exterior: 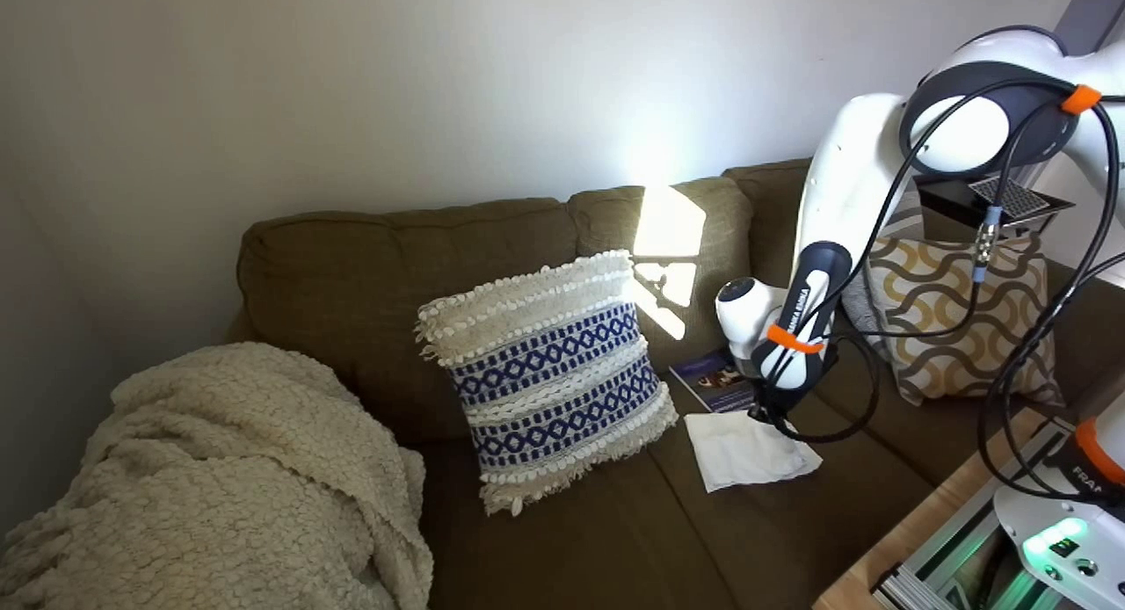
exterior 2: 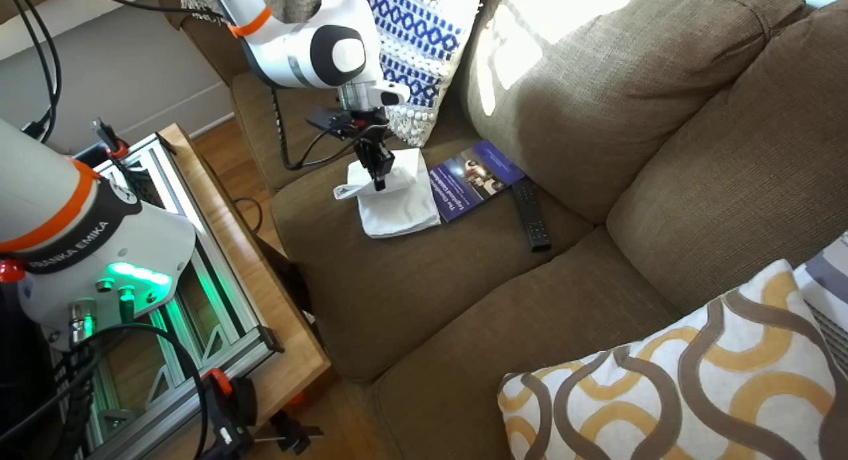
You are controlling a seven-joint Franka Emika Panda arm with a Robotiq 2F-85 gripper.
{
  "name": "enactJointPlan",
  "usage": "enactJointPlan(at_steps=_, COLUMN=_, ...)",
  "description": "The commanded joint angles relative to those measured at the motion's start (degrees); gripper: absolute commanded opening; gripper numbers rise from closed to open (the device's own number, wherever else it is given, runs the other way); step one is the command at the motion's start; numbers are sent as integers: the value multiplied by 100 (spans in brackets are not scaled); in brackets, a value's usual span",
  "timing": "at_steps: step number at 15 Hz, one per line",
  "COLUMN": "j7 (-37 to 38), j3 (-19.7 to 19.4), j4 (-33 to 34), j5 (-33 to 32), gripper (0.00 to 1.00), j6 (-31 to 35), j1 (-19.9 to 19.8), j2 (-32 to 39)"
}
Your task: Fold the white cloth in half
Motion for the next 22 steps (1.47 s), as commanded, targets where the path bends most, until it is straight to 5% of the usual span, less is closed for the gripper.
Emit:
enactJointPlan(at_steps=1, j7=298, j3=-559, j4=-406, j5=-278, gripper=2, j6=663, j1=431, j2=148)
enactJointPlan(at_steps=6, j7=248, j3=-1074, j4=-602, j5=-28, gripper=2, j6=1599, j1=895, j2=567)
enactJointPlan(at_steps=9, j7=116, j3=-983, j4=-377, j5=336, gripper=2, j6=1659, j1=920, j2=741)
enactJointPlan(at_steps=10, j7=98, j3=-932, j4=-344, j5=444, gripper=32, j6=1624, j1=889, j2=744)
enactJointPlan(at_steps=13, j7=91, j3=-876, j4=-342, j5=709, gripper=46, j6=1692, j1=893, j2=748)
enactJointPlan(at_steps=20, j7=96, j3=-974, j4=-1087, j5=1153, gripper=99, j6=2097, j1=971, j2=212)
enactJointPlan(at_steps=22, j7=-30, j3=-977, j4=-1572, j5=1329, gripper=100, j6=2646, j1=980, j2=-119)
